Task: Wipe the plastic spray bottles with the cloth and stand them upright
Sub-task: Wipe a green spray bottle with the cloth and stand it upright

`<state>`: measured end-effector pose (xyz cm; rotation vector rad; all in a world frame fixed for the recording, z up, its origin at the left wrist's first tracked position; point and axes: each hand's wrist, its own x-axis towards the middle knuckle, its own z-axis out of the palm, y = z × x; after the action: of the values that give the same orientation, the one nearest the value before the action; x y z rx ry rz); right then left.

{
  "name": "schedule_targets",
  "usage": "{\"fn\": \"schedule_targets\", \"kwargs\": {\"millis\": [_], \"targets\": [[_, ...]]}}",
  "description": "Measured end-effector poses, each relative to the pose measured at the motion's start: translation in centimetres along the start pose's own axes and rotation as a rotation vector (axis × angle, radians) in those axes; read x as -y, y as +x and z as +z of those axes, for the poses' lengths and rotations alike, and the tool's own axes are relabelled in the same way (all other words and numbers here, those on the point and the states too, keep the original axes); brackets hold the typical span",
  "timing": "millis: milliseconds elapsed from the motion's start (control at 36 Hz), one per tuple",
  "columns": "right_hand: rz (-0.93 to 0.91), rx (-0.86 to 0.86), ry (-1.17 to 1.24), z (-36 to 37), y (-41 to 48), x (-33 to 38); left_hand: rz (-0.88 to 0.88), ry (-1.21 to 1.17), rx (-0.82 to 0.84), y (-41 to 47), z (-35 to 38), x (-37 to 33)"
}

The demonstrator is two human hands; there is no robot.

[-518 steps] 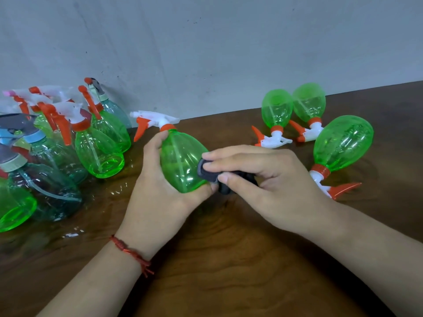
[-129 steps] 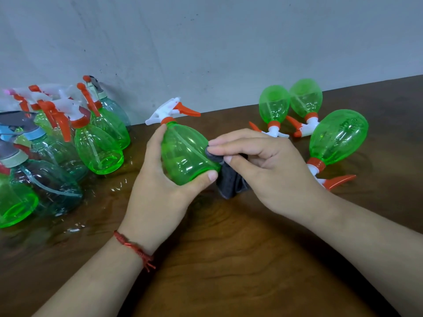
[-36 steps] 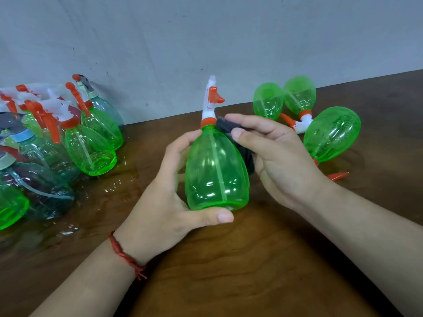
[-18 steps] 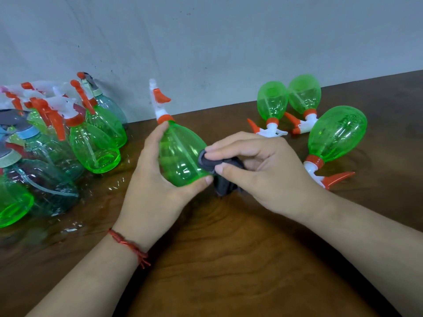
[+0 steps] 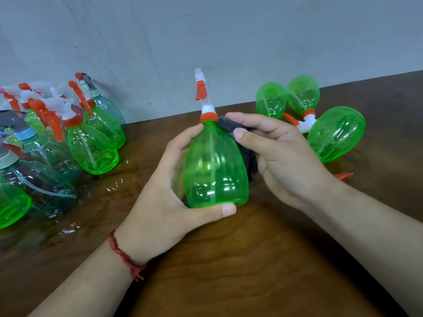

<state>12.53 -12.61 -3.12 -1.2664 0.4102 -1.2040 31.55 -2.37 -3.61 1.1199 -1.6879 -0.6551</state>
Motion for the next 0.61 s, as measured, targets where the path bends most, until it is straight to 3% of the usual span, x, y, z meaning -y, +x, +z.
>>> {"fn": "schedule_targets", "kwargs": {"millis": [111, 250, 389, 500, 611], "targets": [[-0.003, -0.004, -0.004, 0.0, -0.1, 0.1, -0.037, 0.056, 0.063, 0.2, -0.4, 0.6], [-0.087, 0.014, -0.176, -0.1, -0.1, -0.1, -0.021, 0.212, 0.06, 0.0, -0.2, 0.5], [-0.196, 0.056, -0.323, -0.2, -0.3, -0.1, 0.014, 0.245, -0.052, 0.1, 0.0, 0.6], [-0.259, 0.149, -0.467, 0.3, -0.9, -1.1, -0.051, 0.226, -0.23, 0.5, -1.0, 1.8], [-0.251, 0.198, -0.53, 0.5, -1.5, -1.4, -0.1, 0.293, -0.296, 0.6, -1.7, 2.3]]}}
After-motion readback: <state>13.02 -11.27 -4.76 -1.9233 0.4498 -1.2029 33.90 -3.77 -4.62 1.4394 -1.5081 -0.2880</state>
